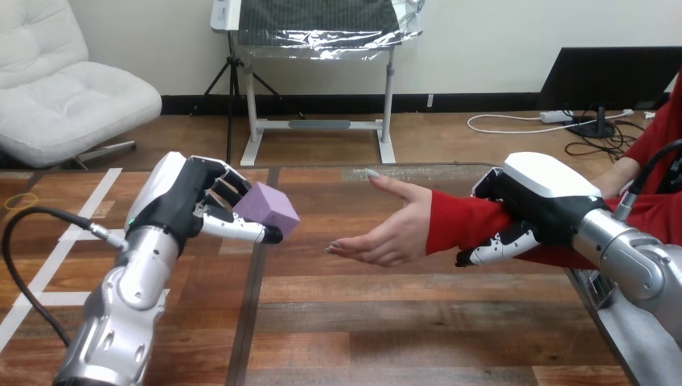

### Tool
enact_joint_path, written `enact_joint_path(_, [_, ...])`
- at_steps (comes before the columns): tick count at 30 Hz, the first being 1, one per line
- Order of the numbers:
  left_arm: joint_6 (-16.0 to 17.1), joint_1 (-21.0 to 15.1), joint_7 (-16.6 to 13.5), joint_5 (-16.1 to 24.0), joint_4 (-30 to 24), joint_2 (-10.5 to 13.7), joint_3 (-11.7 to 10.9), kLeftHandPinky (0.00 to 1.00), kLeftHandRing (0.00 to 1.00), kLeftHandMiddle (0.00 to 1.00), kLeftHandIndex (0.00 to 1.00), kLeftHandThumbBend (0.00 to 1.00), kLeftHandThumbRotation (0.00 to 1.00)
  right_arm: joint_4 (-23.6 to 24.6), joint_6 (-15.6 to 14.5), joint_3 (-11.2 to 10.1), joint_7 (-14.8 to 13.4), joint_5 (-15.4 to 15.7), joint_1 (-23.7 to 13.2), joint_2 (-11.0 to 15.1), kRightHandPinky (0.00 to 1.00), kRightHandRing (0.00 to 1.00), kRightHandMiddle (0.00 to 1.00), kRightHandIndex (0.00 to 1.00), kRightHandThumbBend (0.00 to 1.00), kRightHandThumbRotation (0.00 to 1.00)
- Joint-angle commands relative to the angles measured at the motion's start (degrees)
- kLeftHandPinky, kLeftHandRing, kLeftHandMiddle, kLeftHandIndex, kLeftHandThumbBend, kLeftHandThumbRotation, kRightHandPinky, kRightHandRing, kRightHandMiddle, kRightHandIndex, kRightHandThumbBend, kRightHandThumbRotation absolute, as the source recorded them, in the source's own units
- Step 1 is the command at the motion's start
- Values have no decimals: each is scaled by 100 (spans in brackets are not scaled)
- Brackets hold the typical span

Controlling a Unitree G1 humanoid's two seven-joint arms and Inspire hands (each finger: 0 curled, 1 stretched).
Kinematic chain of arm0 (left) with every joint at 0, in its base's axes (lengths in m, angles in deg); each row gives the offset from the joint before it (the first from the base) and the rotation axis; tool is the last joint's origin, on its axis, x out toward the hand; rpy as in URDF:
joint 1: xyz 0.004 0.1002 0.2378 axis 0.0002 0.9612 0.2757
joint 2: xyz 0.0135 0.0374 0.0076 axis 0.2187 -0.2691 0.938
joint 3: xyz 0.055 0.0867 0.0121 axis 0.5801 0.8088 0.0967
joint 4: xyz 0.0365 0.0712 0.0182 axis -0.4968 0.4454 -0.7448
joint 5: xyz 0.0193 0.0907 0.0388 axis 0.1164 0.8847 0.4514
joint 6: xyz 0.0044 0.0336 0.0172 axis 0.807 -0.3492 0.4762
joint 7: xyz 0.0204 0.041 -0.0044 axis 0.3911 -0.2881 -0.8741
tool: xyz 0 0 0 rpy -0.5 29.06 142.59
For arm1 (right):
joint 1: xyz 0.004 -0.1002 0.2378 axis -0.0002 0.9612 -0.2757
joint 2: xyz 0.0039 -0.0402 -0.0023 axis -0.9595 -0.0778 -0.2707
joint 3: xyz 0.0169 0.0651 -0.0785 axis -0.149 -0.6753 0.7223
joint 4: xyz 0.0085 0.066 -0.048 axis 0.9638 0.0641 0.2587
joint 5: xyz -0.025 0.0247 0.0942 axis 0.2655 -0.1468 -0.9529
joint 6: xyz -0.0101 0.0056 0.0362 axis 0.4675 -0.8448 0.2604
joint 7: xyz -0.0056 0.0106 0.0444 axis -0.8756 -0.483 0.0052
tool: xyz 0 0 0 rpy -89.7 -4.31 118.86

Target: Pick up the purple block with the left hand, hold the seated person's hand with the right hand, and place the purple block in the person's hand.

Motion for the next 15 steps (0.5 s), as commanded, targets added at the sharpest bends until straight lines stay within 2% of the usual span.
enact_joint_path(1, [253,-614,-172,5,208,-89,16,34,39,42,42,78,0,431,9,-307,-17,-230,-221,68,22,25,30,30,75,30])
enact_joint_path(7, [361,-748,-240,34,428,-157,44,34,39,43,42,78,0,566,-82,-313,124,-302,-198,39,23,26,30,30,74,30])
enact_joint_path(15, [439,-974,-306,12,728,-306,64,34,39,42,42,79,0,696,-125,-291,175,-288,-180,2,25,28,32,31,74,32])
